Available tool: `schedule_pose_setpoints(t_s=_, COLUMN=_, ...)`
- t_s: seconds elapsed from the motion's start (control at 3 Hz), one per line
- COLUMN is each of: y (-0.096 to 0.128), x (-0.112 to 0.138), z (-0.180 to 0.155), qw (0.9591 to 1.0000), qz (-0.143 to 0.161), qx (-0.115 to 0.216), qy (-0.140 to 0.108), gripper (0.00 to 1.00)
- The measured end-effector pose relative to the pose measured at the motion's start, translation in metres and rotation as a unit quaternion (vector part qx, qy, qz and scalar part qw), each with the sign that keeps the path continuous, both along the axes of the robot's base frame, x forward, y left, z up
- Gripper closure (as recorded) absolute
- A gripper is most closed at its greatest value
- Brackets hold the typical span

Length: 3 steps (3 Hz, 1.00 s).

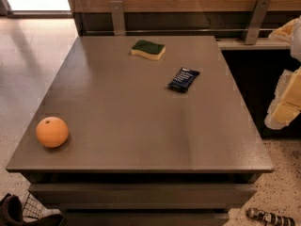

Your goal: Move sponge near orange

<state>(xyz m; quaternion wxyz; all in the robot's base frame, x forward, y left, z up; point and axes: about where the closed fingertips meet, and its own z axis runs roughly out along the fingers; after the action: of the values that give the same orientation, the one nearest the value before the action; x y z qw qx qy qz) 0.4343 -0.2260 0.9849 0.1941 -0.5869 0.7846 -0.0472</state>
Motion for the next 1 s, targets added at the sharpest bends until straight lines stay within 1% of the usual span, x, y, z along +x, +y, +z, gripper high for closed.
schedule_pose_setpoints(t_s=0.33, y=0.000, x=0.000, z=0.000, qw=1.0000, qz=0.000, qx=0.000, qy=0.000, gripper=0.00)
schedule_pose_setpoints(t_s=0.67, y=-0.008, x=0.037, z=0.004, qw=0.9996, qz=0.004, qx=0.021, qy=-0.020, gripper=0.00)
schedule_pose_setpoints(t_s=1.0, y=-0.016, x=0.092, z=0.013, qw=0.9970, qz=0.002, qx=0.058, qy=-0.052, gripper=0.00)
